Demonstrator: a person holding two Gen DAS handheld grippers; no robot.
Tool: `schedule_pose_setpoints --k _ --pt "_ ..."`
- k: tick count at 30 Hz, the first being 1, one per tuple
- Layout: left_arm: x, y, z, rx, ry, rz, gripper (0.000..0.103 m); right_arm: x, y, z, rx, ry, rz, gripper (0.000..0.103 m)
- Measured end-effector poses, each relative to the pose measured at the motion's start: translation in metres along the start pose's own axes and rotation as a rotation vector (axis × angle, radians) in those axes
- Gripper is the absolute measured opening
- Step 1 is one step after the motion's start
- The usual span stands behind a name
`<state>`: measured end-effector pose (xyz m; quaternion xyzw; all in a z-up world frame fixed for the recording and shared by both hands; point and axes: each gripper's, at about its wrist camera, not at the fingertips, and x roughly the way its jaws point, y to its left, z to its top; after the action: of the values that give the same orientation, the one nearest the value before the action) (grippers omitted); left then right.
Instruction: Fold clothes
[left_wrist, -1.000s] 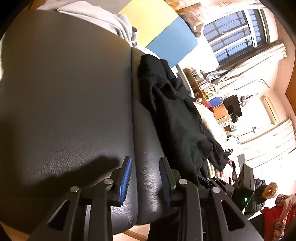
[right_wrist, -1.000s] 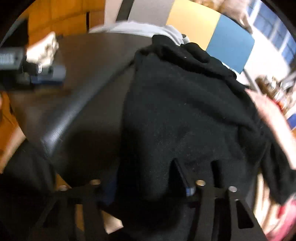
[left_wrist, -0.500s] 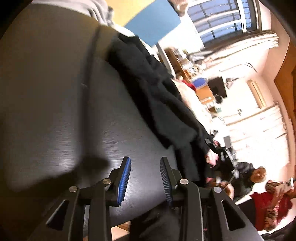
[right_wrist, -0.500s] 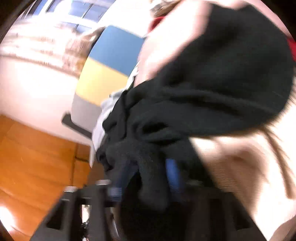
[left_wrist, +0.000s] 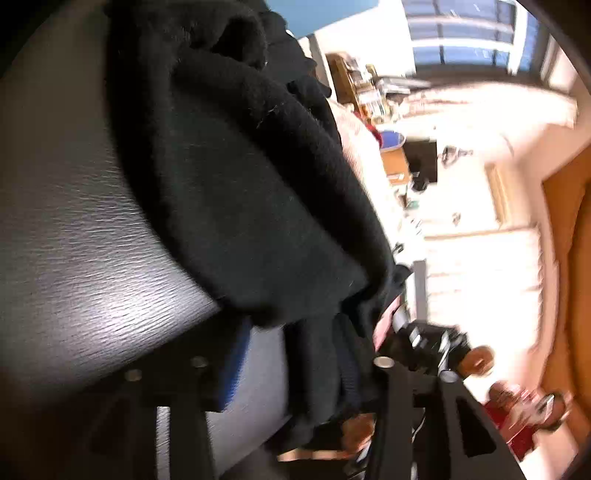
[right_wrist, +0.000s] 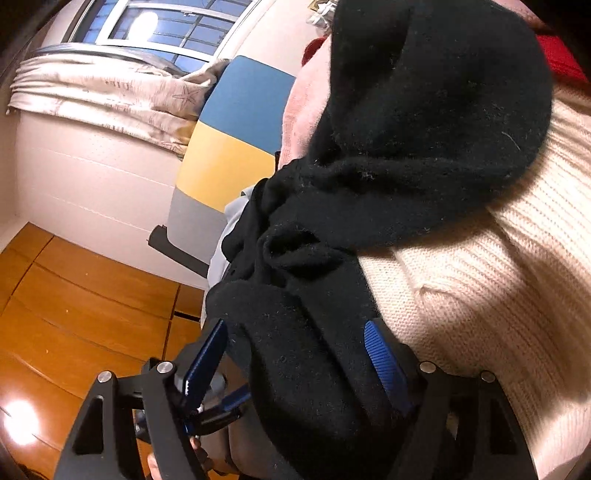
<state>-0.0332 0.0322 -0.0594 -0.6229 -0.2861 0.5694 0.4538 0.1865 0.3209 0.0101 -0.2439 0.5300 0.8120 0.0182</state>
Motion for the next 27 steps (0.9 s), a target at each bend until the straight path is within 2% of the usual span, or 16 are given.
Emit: schedule_pose_setpoints --k 2,5,8,9,10,11,12,15,18,21,22,25,27 --pt "0.007 -0.004 0.003 -0.037 -0.013 -0.035 0.063 0.0 -0.001 0.002 -0.017 -0.001 -0.01 0.078" --pt "0.018 -0.008 0.005 -0.07 -0.027 -0.025 0.064 0.004 0.003 0.0 -0.051 0.0 -0.032 0.079" --pt "0.029 -0.017 0.005 -0.056 -0.005 0.051 0.062 0.005 0.004 -0.001 -0.077 0.005 -0.047 0.083" --pt "0.031 -0.02 0.005 -0.045 0.0 0.077 0.058 0.004 0.003 -0.002 -0.085 0.009 -0.052 0.084" --pt "0.033 -0.021 0.004 -0.03 -0.001 0.11 0.046 0.004 0.002 -0.002 -0.093 0.013 -0.057 0.085" --pt "0.036 -0.021 0.004 -0.024 0.011 0.136 0.02 0.003 0.001 -0.003 -0.1 0.017 -0.063 0.086" --pt "0.039 -0.019 0.004 -0.021 0.025 0.161 0.014 0.003 0.001 -0.003 -0.105 0.022 -0.068 0.087" --pt "0.03 -0.011 0.007 -0.065 -0.002 0.118 0.011 0.004 0.003 -0.003 -0.118 0.037 -0.086 0.092" --pt "-0.004 -0.019 0.008 -0.024 -0.073 0.068 0.007 0.006 0.007 -0.005 -0.113 0.071 -0.102 0.094" --pt "-0.056 -0.028 0.0 0.014 -0.154 -0.001 0.004 0.005 0.012 -0.009 -0.105 0.101 -0.09 0.094" --pt "-0.079 -0.031 -0.005 0.029 -0.188 -0.023 0.001 0.006 0.015 -0.012 -0.104 0.112 -0.084 0.096" --pt "-0.146 -0.034 -0.017 0.06 -0.282 -0.062 0.0 0.011 0.024 -0.024 -0.103 0.154 -0.051 0.1" --pt "-0.199 -0.033 -0.009 0.083 -0.362 -0.045 0.0 0.017 0.033 -0.031 -0.109 0.187 -0.039 0.102"
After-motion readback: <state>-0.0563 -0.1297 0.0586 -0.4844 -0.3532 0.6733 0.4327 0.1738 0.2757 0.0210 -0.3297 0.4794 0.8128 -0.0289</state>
